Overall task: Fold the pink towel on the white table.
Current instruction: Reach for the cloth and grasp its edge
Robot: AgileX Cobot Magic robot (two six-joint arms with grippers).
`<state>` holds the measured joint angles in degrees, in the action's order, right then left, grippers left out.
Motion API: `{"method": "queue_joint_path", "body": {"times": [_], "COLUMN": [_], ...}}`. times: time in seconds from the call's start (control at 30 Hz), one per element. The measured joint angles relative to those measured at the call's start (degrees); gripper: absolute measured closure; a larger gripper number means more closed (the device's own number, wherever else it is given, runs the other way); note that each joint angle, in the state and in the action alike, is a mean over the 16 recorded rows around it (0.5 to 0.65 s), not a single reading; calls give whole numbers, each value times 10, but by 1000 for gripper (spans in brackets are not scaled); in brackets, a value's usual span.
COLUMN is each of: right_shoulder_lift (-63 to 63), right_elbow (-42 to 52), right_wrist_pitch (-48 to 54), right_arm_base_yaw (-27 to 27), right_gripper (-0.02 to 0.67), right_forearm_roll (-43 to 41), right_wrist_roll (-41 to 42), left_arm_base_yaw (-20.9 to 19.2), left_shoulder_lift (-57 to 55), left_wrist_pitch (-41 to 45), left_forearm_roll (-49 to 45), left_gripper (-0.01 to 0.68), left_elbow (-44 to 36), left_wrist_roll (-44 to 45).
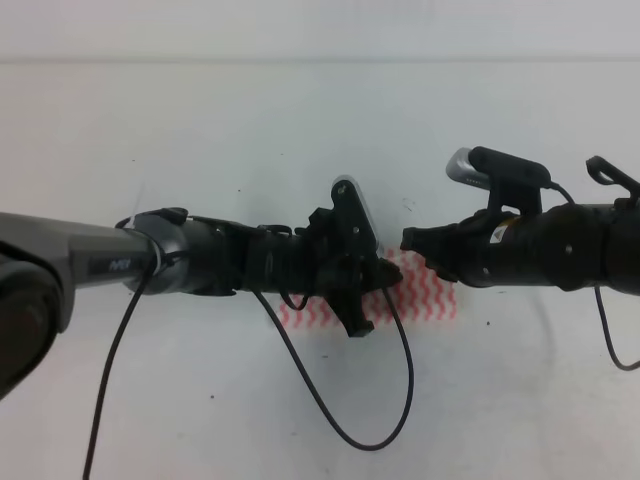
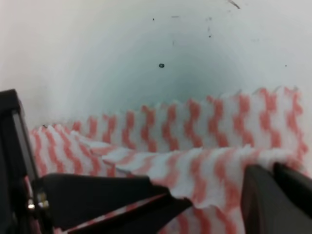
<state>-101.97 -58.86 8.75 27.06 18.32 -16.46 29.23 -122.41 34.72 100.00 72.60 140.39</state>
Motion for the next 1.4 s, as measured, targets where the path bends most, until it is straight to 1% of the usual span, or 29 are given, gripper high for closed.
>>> {"method": "queue_joint_path", "body": {"times": [0.4, 0.6, 0.8, 1.13, 1.3, 1.4], "right_shoulder_lift": [0, 0, 0, 0, 0, 0], "right_elbow": [0, 0, 0, 0, 0, -5], "right_wrist_pitch": [1, -1, -4, -13, -16, -9], "right_arm_base_yaw": [0, 0, 0, 0, -4, -8], "right_gripper": [663, 643, 595, 481, 448, 442], "right_forearm_roll": [0, 0, 0, -1, -7, -12], "right_wrist_roll": [0, 0, 0, 0, 0, 0], "left_arm_base_yaw": [0, 0, 0, 0, 0, -1], "left_shoulder_lift": [-5, -5, -6, -7, 2, 17], "left_wrist_pitch": [-4, -9, -13, -23, -41, -65], "left_forearm_roll": [1, 1, 0, -2, -3, -1], "left_gripper": [678, 678, 678, 678, 678, 678], "left_elbow": [8, 8, 8, 9, 10, 10], "left_wrist_roll": [11, 20, 30, 44, 42, 18]}}
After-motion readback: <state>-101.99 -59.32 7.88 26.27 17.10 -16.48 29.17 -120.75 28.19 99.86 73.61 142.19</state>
